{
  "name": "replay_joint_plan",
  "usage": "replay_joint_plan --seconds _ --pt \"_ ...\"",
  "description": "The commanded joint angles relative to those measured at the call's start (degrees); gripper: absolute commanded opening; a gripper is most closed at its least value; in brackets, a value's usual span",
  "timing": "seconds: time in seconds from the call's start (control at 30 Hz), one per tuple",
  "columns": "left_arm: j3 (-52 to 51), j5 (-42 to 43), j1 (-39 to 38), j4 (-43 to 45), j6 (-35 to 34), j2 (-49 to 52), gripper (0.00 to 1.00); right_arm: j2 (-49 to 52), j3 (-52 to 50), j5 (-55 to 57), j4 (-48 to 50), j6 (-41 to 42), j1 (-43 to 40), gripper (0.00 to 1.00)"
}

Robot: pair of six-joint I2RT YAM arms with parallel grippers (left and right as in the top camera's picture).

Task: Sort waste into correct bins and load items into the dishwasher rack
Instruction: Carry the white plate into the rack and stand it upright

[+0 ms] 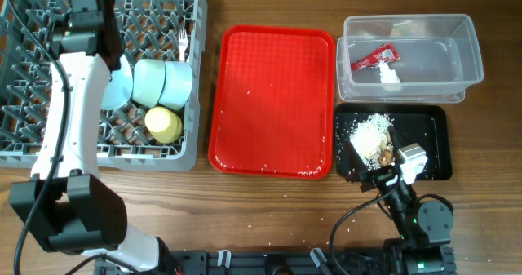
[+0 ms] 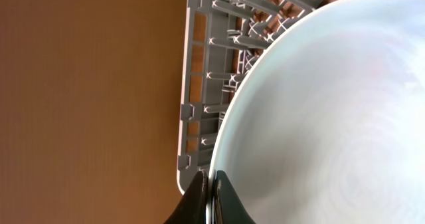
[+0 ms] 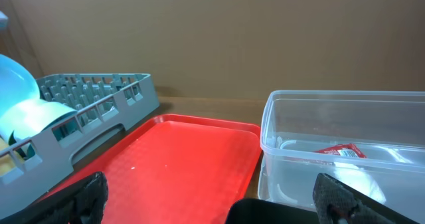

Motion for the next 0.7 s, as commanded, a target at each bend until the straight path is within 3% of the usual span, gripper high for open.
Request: replay_joint_plan --seconds 0.0,0.2,0.53,0.63,0.67 --pt "-0.13 -0.42 0.52 3.98 3.17 0.09 0.04 -0.39 -0.15 0.15 0.24 -0.35 -0.13 1.00" --pt "-0.13 -1.46 0.52 11.17 13.20 0.11 0.04 -0.39 -0.15 0.15 0.24 -0.37 -0.13 1.00" --pt "-0.15 3.74 1.31 8.48 12.61 0.24 0.04 -0.39 -0.15 0.15 0.24 -0.39 -0.13 1.00" --pt "-0.15 3.65 1.27 8.26 11.43 0.22 0.26 -0.39 -0.15 0.15 0.24 -0.37 -0.13 1.00" --pt "-0.15 3.61 1.25 8.31 10.91 0.22 0.45 -0.39 -0.15 0.15 0.24 -0.37 -0.13 1.00"
